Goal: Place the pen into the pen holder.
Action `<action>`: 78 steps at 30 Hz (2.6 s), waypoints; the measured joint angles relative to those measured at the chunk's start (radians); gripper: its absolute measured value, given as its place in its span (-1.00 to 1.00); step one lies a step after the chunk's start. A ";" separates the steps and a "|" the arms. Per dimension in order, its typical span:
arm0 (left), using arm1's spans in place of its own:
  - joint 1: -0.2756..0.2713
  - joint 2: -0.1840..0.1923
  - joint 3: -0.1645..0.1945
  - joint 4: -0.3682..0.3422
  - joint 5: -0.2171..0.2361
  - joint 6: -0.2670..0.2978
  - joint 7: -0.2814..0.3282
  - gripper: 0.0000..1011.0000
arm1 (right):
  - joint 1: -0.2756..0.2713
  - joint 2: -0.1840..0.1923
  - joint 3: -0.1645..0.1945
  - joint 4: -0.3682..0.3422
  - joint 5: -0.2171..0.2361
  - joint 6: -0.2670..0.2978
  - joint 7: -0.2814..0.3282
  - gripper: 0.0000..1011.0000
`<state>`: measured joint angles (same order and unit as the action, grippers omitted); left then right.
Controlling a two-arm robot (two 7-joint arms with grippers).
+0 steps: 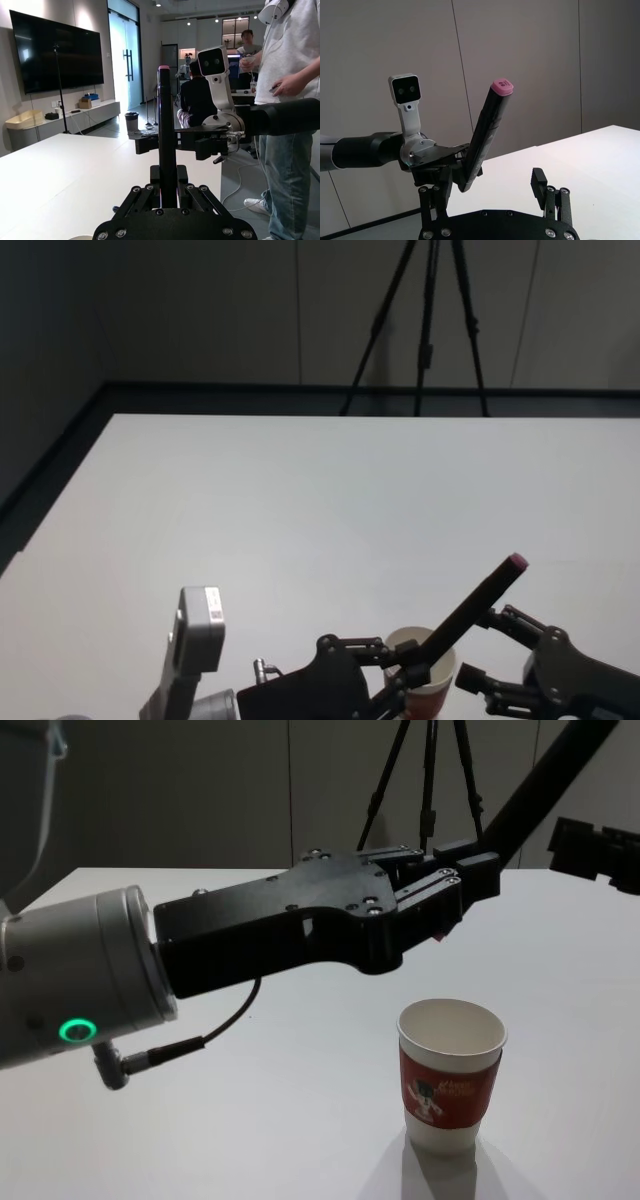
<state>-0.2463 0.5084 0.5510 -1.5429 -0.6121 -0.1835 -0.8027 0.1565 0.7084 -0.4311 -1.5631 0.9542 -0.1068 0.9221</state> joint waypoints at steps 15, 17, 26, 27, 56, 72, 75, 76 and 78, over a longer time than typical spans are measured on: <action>0.000 0.000 0.000 0.000 0.000 0.000 0.000 -0.64 | 0.024 -0.033 -0.033 0.007 -0.017 -0.002 -0.018 0.98; 0.000 0.000 0.000 0.000 0.000 0.000 0.000 -0.64 | 0.026 -0.037 -0.037 0.007 -0.019 -0.002 -0.022 0.98; 0.000 0.000 0.000 0.000 0.000 0.000 0.000 -0.64 | 0.032 -0.051 -0.047 0.000 -0.030 -0.005 -0.038 0.98; 0.000 0.000 0.000 0.000 0.000 0.000 0.000 -0.64 | 0.032 -0.052 -0.048 0.000 -0.031 -0.006 -0.039 0.98; 0.000 0.000 0.000 0.000 0.000 0.000 0.000 -0.64 | 0.043 -0.082 -0.070 -0.001 -0.057 -0.012 -0.060 0.98; 0.000 0.000 0.000 0.000 0.000 0.000 0.001 -0.64 | 0.042 -0.081 -0.069 -0.001 -0.056 -0.011 -0.057 0.56; 0.000 0.000 0.000 0.000 0.000 0.000 0.002 -0.64 | 0.042 -0.081 -0.069 -0.001 -0.057 -0.011 -0.056 0.38; 0.000 0.000 0.000 0.000 0.000 0.000 0.002 -0.64 | 0.042 -0.081 -0.069 -0.001 -0.057 -0.011 -0.056 0.35; 0.000 0.000 0.000 0.000 0.000 0.000 0.002 -0.64 | 0.042 -0.081 -0.069 -0.001 -0.057 -0.011 -0.056 0.29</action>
<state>-0.2463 0.5084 0.5509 -1.5427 -0.6118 -0.1833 -0.8006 0.1981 0.6270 -0.5000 -1.5644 0.8975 -0.1182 0.8663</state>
